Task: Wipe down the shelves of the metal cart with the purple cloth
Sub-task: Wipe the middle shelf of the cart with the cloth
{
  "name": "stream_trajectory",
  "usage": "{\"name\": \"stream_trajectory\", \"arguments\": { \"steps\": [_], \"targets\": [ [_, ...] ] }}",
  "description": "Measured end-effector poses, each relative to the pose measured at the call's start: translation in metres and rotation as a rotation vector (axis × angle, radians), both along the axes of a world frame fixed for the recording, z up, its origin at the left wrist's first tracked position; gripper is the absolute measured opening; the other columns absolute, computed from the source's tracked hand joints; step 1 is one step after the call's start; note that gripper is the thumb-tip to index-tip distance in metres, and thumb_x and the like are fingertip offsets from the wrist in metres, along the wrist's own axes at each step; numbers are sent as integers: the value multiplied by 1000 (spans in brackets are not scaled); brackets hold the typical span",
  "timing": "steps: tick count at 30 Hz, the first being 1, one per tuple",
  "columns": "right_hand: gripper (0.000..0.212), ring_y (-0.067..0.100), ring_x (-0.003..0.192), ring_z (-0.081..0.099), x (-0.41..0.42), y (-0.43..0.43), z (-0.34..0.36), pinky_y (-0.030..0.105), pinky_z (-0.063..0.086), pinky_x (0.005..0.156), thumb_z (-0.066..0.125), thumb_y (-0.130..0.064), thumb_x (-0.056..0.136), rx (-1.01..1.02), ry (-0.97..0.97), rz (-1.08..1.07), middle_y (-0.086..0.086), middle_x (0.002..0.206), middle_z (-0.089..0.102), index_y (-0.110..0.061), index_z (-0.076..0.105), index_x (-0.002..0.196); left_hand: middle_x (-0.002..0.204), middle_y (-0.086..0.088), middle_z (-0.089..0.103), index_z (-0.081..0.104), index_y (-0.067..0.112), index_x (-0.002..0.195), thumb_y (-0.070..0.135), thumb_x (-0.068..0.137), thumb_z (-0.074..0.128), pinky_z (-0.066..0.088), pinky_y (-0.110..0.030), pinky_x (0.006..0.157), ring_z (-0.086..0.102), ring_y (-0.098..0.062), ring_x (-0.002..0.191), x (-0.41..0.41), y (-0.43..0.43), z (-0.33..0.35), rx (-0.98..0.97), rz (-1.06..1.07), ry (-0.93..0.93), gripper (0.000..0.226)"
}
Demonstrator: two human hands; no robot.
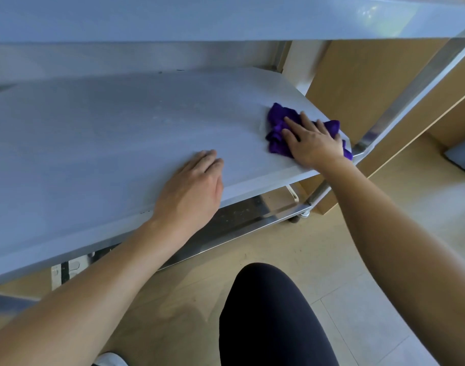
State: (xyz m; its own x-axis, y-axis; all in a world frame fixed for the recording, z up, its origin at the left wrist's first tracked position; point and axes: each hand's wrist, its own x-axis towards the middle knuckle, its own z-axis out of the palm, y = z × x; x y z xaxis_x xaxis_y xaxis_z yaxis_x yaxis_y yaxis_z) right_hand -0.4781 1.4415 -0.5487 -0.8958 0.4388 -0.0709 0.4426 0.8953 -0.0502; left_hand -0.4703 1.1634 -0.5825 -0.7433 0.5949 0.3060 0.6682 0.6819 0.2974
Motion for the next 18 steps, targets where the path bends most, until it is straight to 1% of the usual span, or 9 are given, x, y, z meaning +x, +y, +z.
{"name": "stream_trajectory", "arguments": {
  "steps": [2, 4, 6, 9, 11, 14, 18],
  "targets": [
    [54, 26, 151, 0, 0, -3, 0, 65, 5, 114, 12, -62, 97, -19, -7, -33, -18, 162, 0, -52, 10, 149, 141, -15, 52, 58, 0, 129, 21, 96, 33, 36, -41, 113, 46, -30, 134, 0, 1, -1, 5, 1, -8, 45],
    [54, 32, 150, -4, -2, -24, 1, 70, 2, 111, 13, -60, 98, -42, -22, 3, -20, 162, -3, -50, 6, 150, 143, -16, 50, 56, 0, 130, 16, 96, 38, 35, -43, 113, 44, -31, 135, 0, 2, -3, 4, 6, -14, 42],
    [54, 35, 149, -5, -4, -56, -2, 72, 1, 110, 14, -59, 98, -46, -19, 105, -21, 161, -5, -49, 4, 151, 142, -17, 51, 57, -1, 129, 11, 95, 43, 36, -43, 112, 45, -32, 134, 1, 3, -3, 8, 21, -16, 39],
    [54, 36, 149, -5, -1, -101, -8, 70, -1, 110, 13, -57, 99, -16, 21, 276, -19, 162, -4, -47, 3, 151, 138, -17, 54, 59, -2, 123, 9, 95, 44, 38, -42, 110, 46, -32, 133, 1, 5, 0, 1, 42, -20, 34],
    [54, 36, 149, -5, -2, -107, -10, 69, 0, 111, 12, -57, 100, -16, 27, 308, -18, 162, -3, -47, 3, 152, 138, -16, 54, 60, -2, 122, 9, 95, 45, 38, -40, 110, 46, -31, 133, 0, 4, 1, 0, 45, -26, 32],
    [53, 34, 150, -4, -2, -100, -10, 68, 1, 112, 12, -57, 100, -27, 27, 314, -18, 162, -2, -48, 4, 151, 140, -10, 53, 60, 2, 125, 12, 97, 46, 39, -35, 106, 49, -25, 129, 2, -4, 9, 34, 49, -58, 33],
    [52, 33, 150, -4, -2, -99, -8, 68, 1, 112, 12, -57, 100, -47, 19, 312, -18, 162, -1, -49, 5, 151, 145, -2, 49, 60, 9, 130, 18, 97, 47, 38, -32, 106, 46, -20, 132, 12, -36, 20, 26, 136, -94, 36]
  ]
}}
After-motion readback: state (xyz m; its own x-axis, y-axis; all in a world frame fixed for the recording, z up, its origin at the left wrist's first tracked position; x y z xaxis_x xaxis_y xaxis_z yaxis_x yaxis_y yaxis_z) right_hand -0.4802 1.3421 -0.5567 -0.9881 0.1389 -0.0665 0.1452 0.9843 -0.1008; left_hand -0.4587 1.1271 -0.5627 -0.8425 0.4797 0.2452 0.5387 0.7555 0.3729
